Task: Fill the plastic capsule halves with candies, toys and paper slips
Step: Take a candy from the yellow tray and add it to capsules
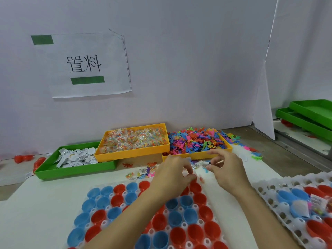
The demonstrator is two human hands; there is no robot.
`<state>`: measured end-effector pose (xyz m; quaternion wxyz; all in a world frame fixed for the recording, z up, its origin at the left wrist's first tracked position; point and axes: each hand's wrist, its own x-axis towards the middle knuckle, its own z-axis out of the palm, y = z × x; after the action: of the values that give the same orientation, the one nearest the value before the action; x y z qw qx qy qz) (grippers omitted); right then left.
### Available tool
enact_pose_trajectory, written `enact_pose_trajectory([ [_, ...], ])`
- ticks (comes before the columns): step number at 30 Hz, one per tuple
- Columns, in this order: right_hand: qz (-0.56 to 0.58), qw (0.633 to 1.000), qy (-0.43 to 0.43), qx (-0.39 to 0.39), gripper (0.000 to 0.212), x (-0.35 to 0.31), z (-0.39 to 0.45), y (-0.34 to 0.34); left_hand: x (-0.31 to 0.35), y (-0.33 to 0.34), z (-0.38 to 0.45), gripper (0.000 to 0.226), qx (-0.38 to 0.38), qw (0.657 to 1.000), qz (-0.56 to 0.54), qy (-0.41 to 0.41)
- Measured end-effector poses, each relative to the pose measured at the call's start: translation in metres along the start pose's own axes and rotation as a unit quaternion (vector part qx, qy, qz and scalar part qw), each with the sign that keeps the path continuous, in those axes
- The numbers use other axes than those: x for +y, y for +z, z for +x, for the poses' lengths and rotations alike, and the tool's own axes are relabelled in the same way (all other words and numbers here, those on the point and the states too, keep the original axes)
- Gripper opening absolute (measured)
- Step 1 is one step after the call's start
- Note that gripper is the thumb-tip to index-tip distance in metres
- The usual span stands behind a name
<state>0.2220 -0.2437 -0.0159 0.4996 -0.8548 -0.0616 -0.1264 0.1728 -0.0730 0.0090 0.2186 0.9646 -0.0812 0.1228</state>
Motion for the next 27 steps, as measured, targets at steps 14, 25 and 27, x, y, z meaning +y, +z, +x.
enact_pose_trajectory([
  [14, 0.093, 0.988, -0.082, -0.089, 0.028, -0.013, -0.007, 0.004, -0.008, 0.002, 0.001, 0.010, 0.006, 0.998, -0.053, 0.024],
  [25, 0.013, 0.990, -0.096, -0.098, 0.021, -0.015, -0.011, 0.009, -0.006, 0.000, 0.000, 0.008, 0.007, 0.997, -0.065, 0.033],
  [27, -0.002, 0.989, -0.102, -0.108, 0.019, -0.016, -0.011, 0.010, -0.006, 0.000, 0.000, 0.008, 0.007, 0.997, -0.067, 0.033],
])
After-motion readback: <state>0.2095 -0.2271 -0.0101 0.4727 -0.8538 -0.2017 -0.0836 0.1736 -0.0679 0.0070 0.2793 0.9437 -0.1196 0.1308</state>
